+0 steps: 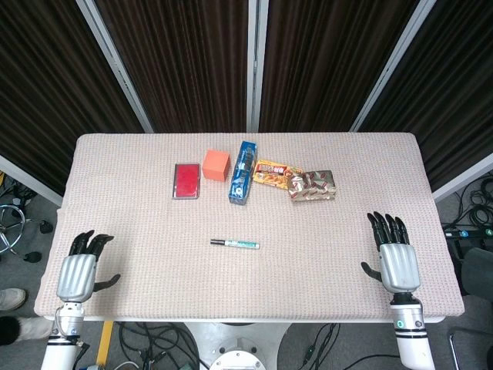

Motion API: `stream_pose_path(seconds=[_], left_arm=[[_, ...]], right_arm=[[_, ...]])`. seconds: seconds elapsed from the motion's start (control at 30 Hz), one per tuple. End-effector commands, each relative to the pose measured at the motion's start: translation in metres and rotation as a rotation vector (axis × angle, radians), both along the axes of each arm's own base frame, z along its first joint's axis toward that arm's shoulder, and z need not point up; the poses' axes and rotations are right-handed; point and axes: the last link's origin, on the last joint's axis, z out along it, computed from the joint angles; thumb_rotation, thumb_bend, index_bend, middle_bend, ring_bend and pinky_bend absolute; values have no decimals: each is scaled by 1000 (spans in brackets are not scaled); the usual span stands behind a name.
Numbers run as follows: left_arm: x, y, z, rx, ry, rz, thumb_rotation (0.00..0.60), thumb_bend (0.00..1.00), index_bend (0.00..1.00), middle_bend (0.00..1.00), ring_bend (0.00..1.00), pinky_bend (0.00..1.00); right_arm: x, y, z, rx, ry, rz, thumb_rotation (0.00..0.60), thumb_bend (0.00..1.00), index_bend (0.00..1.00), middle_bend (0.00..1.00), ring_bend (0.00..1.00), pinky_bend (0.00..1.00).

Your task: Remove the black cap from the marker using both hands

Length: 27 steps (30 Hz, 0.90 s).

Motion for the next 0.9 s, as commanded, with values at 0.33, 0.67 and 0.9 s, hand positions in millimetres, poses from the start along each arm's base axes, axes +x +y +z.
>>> stream_pose_path(seconds=[0.33,0.67,0.9], left_arm=[[5,4,1,-1,-8,-14,600,65,212,210,80,98],[18,16,3,8,-53,-46,600,65,212,210,80,98],[19,18,3,-6,-76,-45,600,65,212,210,80,98]], right_arm=[[27,-14,-3,33,-2,63,600,0,0,106,0,0],[138,-55,-50,165,22,239,600,76,186,315,477,661],[191,-69,-109,302,111,193,600,173,399,416,758,942]])
